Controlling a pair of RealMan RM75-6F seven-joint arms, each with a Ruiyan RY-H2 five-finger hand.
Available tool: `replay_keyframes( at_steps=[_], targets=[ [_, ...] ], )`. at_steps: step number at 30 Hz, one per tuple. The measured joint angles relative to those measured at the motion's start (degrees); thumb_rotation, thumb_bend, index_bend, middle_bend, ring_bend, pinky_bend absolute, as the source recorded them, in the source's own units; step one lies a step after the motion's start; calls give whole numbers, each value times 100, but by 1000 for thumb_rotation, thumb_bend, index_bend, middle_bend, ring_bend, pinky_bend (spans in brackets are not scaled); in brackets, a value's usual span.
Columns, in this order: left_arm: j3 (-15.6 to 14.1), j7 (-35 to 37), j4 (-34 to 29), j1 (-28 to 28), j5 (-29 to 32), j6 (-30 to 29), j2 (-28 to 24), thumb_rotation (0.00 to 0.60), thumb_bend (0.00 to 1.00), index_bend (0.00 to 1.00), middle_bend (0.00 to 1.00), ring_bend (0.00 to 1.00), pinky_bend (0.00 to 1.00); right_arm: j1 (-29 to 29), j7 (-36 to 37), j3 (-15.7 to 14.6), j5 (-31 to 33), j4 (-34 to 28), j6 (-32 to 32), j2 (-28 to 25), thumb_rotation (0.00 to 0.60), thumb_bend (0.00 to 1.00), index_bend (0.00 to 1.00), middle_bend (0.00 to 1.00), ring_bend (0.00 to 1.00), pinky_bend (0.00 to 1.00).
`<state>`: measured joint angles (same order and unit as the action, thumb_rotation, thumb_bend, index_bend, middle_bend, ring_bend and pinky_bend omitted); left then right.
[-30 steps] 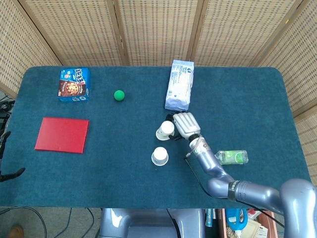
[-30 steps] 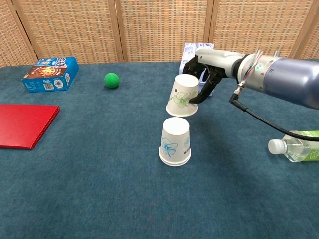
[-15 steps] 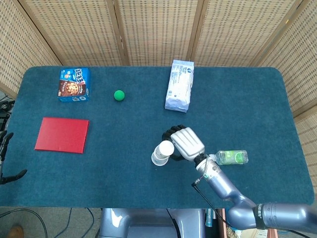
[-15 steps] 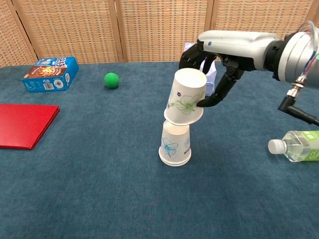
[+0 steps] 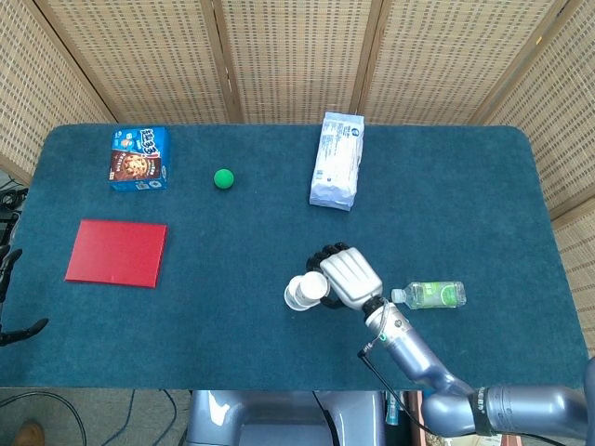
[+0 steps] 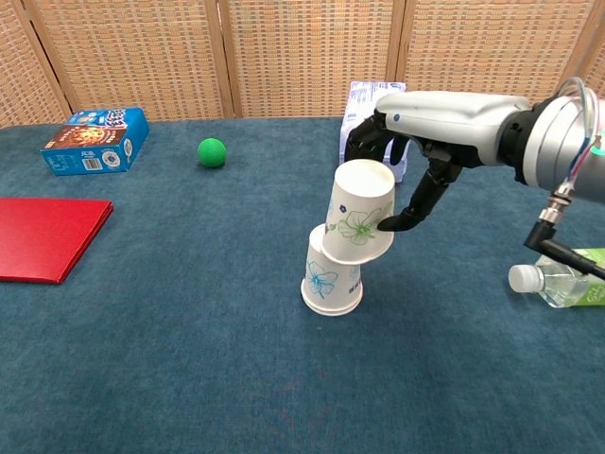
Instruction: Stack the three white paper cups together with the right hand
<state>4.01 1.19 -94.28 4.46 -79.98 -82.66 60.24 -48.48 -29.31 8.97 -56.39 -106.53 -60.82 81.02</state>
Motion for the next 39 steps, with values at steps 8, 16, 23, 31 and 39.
replay_keyframes(
  at_steps=[8,16,23,31,39],
  targets=[
    [-8,-47,2,13,29,42,14,600,68,0,0,0,0,-65,-12,88,163,85,74,89,600,396,468,478,323,337],
    [8,-48,8,29,58,66,21,600,68,0,0,0,0,-114,-25,95,217,189,127,231,600,396,468,477,323,337],
    [17,-61,-33,33,76,67,9,600,68,0,0,0,0,-197,-90,187,272,302,106,378,600,397,468,468,323,337],
    [21,-16,-18,32,85,73,-6,600,68,0,0,0,0,-282,-259,202,439,411,99,488,600,397,468,453,323,337],
    [26,-20,-5,41,108,96,-5,600,68,0,0,0,0,-250,-182,248,375,315,24,412,600,397,468,454,323,337]
  ],
)
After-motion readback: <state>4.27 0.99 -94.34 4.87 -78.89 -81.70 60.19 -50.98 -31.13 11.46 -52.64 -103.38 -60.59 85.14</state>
